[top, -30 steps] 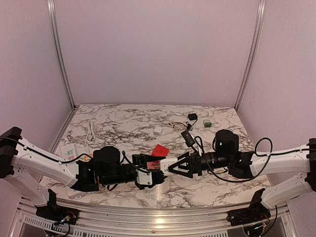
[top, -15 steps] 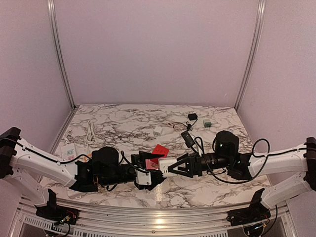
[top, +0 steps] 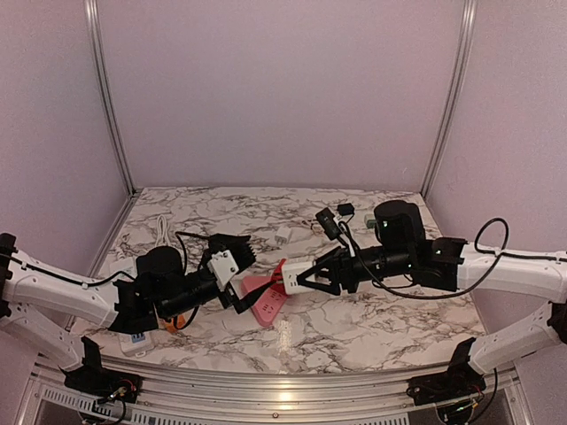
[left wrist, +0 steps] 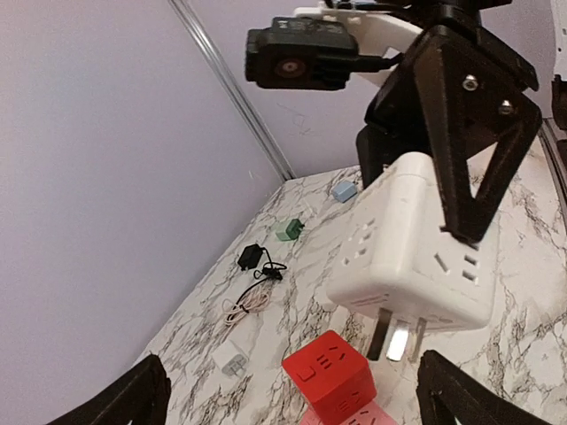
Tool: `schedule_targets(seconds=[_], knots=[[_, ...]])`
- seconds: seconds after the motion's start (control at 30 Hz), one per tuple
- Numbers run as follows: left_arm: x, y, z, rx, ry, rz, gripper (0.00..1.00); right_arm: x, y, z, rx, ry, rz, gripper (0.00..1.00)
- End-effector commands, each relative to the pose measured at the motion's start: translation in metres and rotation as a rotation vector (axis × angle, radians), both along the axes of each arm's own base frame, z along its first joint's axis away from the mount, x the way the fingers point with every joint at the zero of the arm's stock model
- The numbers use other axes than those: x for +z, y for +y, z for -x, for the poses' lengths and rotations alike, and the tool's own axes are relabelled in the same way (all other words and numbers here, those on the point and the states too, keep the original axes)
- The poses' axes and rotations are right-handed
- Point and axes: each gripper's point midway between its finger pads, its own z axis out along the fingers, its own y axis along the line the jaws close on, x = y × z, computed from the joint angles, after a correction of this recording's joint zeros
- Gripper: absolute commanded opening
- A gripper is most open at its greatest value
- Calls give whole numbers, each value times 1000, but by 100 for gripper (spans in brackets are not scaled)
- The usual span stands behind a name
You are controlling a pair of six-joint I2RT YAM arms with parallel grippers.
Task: Insert the plug
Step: Insert the plug into the socket slot.
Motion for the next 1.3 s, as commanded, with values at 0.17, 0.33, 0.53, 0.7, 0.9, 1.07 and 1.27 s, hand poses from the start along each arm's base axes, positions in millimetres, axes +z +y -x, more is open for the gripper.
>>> schedule_targets(seconds=[0.17, 0.33, 0.53, 0.7, 0.9, 1.07, 1.27], knots=[[20, 69, -69, 248, 388, 398, 99, -16, -12, -25, -82, -94, 240, 23], [6, 95, -103, 380, 581, 506, 99, -19, -13, -34, -94, -120, 310, 22], [-31, 118, -132, 460, 867, 632, 99, -32, 2, -29, -50, -193, 424, 22], [-48, 112, -137, 438, 969, 626, 99, -60, 16, -28, -17, -220, 573, 23], [-58, 106, -137, 427, 1008, 599, 99, -69, 26, -34, -3, -250, 658, 24], [-67, 99, -136, 410, 1040, 566, 99, -72, 32, -40, 22, -278, 706, 25], [-85, 91, -134, 397, 1093, 528, 99, -78, 37, -49, 21, -301, 754, 25]])
